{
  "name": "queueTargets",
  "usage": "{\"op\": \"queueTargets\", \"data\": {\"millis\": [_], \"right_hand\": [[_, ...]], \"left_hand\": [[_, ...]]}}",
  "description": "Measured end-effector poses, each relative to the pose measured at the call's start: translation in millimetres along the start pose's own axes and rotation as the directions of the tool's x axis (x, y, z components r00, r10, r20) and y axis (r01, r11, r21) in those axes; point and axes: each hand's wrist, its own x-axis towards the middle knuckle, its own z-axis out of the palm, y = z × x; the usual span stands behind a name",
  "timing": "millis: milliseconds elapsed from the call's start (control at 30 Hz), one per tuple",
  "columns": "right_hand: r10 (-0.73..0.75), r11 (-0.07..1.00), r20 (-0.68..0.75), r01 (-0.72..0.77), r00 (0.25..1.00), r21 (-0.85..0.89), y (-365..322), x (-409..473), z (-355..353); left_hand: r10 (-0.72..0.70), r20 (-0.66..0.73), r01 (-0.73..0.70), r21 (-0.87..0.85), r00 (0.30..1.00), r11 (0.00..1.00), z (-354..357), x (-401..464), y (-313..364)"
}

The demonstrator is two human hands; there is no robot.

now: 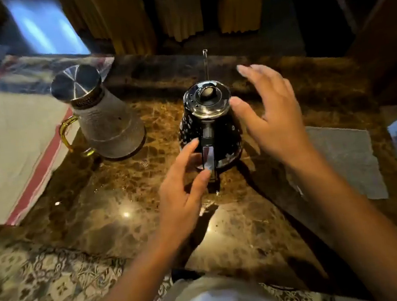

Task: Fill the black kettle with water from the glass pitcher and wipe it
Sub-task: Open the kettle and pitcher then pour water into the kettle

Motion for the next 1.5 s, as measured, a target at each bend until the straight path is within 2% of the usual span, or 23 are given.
{"op": "queueTargets", "data": {"millis": [67,200,300,367,467,567,700,1067,1233,1267,1300,1333,1400,1500], "right_hand": [[-0.094,0.995,0.013,0.095,0.995,-0.025,-10,16,6],[-0.185,0.976,0.145,0.200,0.972,-0.091,-22,42,19],[-0.228,0.964,0.191,0.249,0.955,-0.097,-18,52,26],[-0.263,0.952,0.204,0.288,0.943,-0.107,-15,58,30],[-0.275,0.955,0.220,0.293,0.936,-0.053,-8,63,33],[-0.269,0.963,0.166,0.261,0.949,0.069,-3,61,38],[-0.262,0.965,0.215,0.249,0.941,0.085,-6,66,38],[-0.133,0.970,0.301,0.062,0.944,0.234,-4,74,29],[-0.118,0.975,0.353,0.042,0.928,0.217,-12,78,23],[-0.082,0.963,0.348,-0.015,0.934,0.267,-16,81,21],[-0.002,0.919,0.336,-0.131,0.942,0.372,-19,85,17],[0.093,0.839,0.336,-0.256,0.937,0.481,-21,89,10],[0.186,0.740,0.364,-0.374,0.913,0.559,-16,96,-3],[0.145,0.826,0.418,-0.343,0.897,0.447,-6,86,-12]], "left_hand": [[-0.123,-0.017,0.121,-0.089,0.992,0.989,12,0,9],[-0.151,-0.094,0.146,-0.054,0.984,0.988,25,11,16],[-0.162,-0.070,0.153,-0.121,0.984,0.981,25,15,11],[-0.148,-0.071,0.143,-0.080,0.986,0.987,26,14,10],[-0.132,-0.072,0.130,-0.032,0.989,0.991,25,15,6],[-0.121,-0.046,0.121,-0.008,0.992,0.993,22,16,2],[-0.101,-0.041,0.102,0.006,0.994,0.995,22,16,-1],[-0.037,-0.060,0.041,0.073,0.998,0.996,21,20,-4],[0.002,-0.040,0.002,0.105,0.999,0.994,22,22,-2],[0.002,-0.037,0.002,0.109,0.999,0.994,22,22,-2],[0.001,-0.032,0.002,0.108,0.999,0.994,21,22,-3],[-0.001,-0.030,0.004,0.104,1.000,0.995,21,20,-4],[-0.003,-0.034,0.006,0.088,0.999,0.996,19,18,-5],[-0.009,-0.034,0.012,0.085,0.999,0.996,18,18,-5]]}}
